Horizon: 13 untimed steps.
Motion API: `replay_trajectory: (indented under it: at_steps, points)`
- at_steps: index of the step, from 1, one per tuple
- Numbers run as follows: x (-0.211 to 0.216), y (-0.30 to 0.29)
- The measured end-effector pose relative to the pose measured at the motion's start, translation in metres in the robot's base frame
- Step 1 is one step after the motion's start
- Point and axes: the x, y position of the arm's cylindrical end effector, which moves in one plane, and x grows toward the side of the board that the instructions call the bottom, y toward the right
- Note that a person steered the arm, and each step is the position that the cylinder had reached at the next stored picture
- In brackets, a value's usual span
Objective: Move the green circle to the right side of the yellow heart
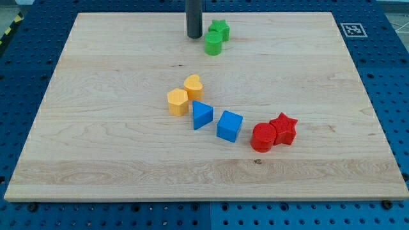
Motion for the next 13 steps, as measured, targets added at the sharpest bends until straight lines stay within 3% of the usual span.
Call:
replay_trajectory:
  at_steps: [1,3,7,9,13]
  points:
    - [0.002,0.026]
    - [0.077,0.057]
    - [0.094,0.057]
    - [0.079,0.041]
    - [0.107,0.046]
